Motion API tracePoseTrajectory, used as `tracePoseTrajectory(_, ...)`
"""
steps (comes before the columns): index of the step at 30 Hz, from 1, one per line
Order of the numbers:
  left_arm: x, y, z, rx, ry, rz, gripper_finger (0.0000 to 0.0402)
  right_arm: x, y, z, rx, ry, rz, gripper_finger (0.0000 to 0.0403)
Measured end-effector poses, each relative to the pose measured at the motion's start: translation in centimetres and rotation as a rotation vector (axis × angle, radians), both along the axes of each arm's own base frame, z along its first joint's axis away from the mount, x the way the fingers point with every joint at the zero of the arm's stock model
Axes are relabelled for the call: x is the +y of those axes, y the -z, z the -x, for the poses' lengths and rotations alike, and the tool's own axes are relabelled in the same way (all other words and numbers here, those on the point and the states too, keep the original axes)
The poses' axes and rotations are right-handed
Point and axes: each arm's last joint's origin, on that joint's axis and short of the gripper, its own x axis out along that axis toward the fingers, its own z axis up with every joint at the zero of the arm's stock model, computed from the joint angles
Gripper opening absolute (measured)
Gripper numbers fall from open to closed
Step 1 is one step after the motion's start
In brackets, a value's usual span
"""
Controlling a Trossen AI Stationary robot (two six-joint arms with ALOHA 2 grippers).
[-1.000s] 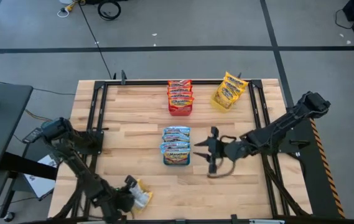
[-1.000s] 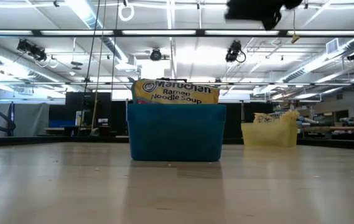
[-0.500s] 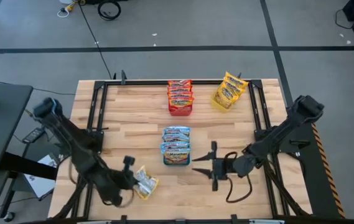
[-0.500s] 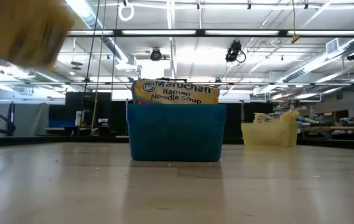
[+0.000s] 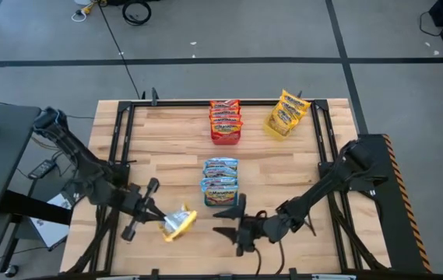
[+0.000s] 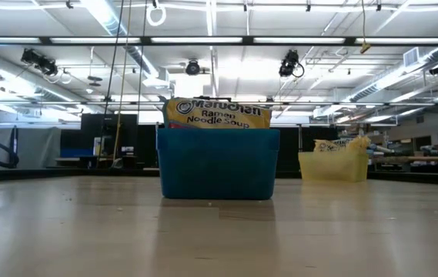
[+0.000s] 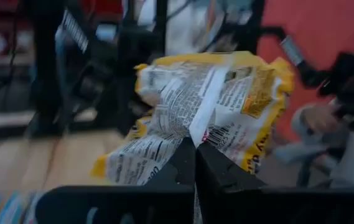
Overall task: Sort Maruchan noodles
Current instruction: Put the yellow noodle pack into the yellow bin
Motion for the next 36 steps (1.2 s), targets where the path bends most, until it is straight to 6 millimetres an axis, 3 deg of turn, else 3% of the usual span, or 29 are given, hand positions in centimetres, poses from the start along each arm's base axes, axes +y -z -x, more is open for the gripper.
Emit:
tracePoseTrajectory(6,0.8,1.9,-0.6,-0.076,0.06,-0.059,0.0001,0.4,-1.5,-1.7,-0.075,-0.055,-0.026,0.027)
tracePoseTrajectory(9,0.8,2.2,-1.3,-0.103,0.109,-0.118,0.0001,-0.6,-1.9,-2.7,-0.102,-0.185,-0.095,0.0297)
tracePoseTrajectory(13,0.8,2.4,-2.2,-0.154,0.168,-0.171,0.0001,-2.5,-1.9,-3.9,-0.105,-0.212,-0.11,0.0319)
tracePoseTrajectory(23,1.6,3.5,-4.9,-0.204,0.113,-0.241,0.0001,-3.4,-1.7,-4.5,-0.093,-0.379,0.06,0.0309)
tracePoseTrajectory(36,3.2,3.2,-5.8,-0.225,0.033,-0.264,0.0001,-2.4,-0.8,-3.8,-0.001,-0.241,0.127,0.0302)
